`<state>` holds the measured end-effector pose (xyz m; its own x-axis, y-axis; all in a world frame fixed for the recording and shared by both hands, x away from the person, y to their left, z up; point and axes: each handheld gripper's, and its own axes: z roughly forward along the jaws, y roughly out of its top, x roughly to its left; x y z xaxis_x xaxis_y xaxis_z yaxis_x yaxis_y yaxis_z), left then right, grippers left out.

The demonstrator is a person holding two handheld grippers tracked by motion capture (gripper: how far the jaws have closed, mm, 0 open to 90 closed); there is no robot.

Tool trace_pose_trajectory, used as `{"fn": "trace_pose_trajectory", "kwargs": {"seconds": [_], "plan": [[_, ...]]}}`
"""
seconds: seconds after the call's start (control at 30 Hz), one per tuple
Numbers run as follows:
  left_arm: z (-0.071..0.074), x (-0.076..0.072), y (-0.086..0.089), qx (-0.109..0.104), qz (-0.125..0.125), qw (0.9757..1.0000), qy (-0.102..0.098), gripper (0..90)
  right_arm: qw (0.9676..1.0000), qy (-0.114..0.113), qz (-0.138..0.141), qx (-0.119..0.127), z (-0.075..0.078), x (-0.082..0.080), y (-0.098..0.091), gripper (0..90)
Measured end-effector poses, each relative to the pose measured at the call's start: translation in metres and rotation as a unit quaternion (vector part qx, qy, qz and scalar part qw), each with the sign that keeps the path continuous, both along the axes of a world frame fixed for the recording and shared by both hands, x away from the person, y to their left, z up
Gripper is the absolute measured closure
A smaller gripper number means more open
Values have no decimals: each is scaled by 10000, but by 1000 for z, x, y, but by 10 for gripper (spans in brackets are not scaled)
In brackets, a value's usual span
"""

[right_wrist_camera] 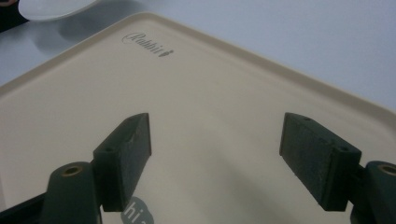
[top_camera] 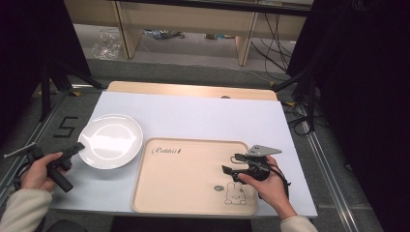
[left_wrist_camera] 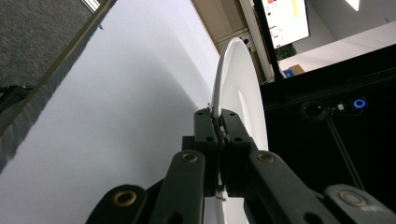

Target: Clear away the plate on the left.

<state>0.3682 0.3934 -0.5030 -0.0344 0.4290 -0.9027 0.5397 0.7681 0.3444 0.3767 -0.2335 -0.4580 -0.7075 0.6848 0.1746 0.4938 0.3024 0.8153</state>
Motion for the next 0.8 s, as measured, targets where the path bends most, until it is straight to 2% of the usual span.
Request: {"fn": "trace_pose_trajectory", "kwargs": {"seconds": [0.57, 0.6, 0.8], "plan": [[5, 0, -7, -48, -67, 9999, -94, 866, 10000, 14, 10, 3, 0, 0, 0, 258], [5, 0, -7, -51, -69, 9999, -101, 866, 10000, 41, -1, -52, 1, 0, -1, 258], [7, -1, -9, -92, -69, 9999, -117, 866, 10000, 32, 20, 1, 0, 0, 0, 258]]}}
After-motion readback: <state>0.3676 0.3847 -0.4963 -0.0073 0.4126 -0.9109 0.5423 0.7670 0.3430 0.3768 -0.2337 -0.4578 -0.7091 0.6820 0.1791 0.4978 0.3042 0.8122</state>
